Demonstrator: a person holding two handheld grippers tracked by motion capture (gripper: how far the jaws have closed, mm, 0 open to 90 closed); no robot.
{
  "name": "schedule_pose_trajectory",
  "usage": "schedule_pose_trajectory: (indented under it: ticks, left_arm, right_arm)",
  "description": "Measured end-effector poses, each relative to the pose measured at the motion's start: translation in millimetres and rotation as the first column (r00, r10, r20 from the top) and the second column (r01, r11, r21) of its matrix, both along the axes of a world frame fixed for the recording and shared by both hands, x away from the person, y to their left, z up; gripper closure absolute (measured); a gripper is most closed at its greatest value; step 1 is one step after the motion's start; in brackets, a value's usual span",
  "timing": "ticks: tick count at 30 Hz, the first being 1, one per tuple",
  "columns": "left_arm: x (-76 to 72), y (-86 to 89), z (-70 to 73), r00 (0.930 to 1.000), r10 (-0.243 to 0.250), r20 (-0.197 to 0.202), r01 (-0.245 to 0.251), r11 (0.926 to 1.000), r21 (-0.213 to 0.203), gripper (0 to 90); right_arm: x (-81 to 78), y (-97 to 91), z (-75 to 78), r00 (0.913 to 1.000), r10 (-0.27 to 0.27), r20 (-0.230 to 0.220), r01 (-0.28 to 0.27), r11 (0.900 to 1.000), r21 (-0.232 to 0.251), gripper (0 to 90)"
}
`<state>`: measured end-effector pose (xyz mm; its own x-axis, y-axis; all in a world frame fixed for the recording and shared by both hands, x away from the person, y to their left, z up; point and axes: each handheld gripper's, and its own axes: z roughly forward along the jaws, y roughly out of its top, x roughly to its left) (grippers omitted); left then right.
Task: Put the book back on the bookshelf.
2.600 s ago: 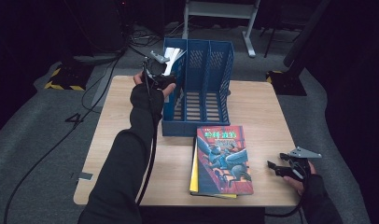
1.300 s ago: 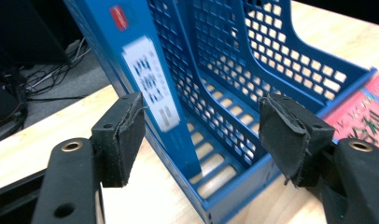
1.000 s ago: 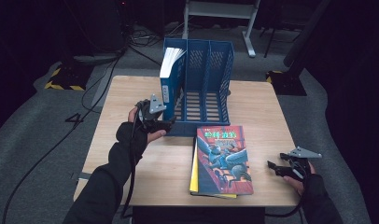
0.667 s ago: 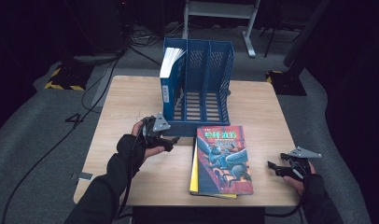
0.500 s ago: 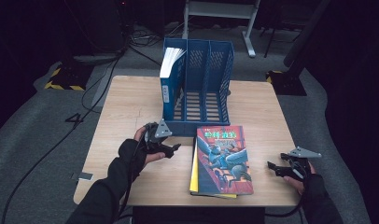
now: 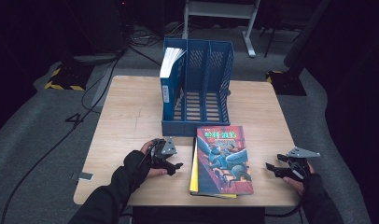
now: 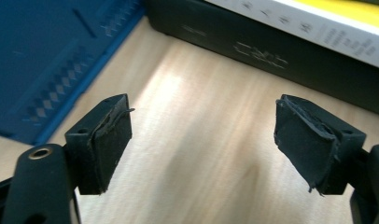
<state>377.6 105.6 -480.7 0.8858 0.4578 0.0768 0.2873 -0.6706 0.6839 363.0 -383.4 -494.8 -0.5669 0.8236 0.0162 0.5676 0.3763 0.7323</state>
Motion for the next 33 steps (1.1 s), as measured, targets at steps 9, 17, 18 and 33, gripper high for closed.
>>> schedule_pose_trajectory:
  ticks: [9, 17, 18, 33]
  left_arm:
    - [-8.8, -6.6, -14.0, 0.9973, -0.065, -0.035, 0.066, 0.9969, 0.042, 18.7]
    - [-8.9, -5.7, -18.9, 0.9960, -0.063, -0.063, 0.063, 0.9980, -0.003, 17.3]
    - [-8.0, -5.0, -19.8, 0.9957, -0.060, -0.070, 0.059, 0.9982, -0.013, 17.1]
    - [-7.2, -3.8, -23.0, 0.9954, -0.055, -0.079, 0.051, 0.9978, -0.043, 15.4]
  right_arm:
    - [-8.1, 15.7, 23.5, 0.9972, 0.074, 0.015, -0.074, 0.9970, 0.023, 28.9]
    - [-15.6, 25.8, 45.8, 0.9925, 0.116, 0.039, -0.118, 0.9917, 0.052, 27.6]
    - [-16.5, 27.0, 48.4, 0.9918, 0.120, 0.043, -0.122, 0.9910, 0.054, 27.4]
    - [-28.6, 50.7, 71.0, 0.9748, 0.218, 0.049, -0.220, 0.9739, 0.054, 24.3]
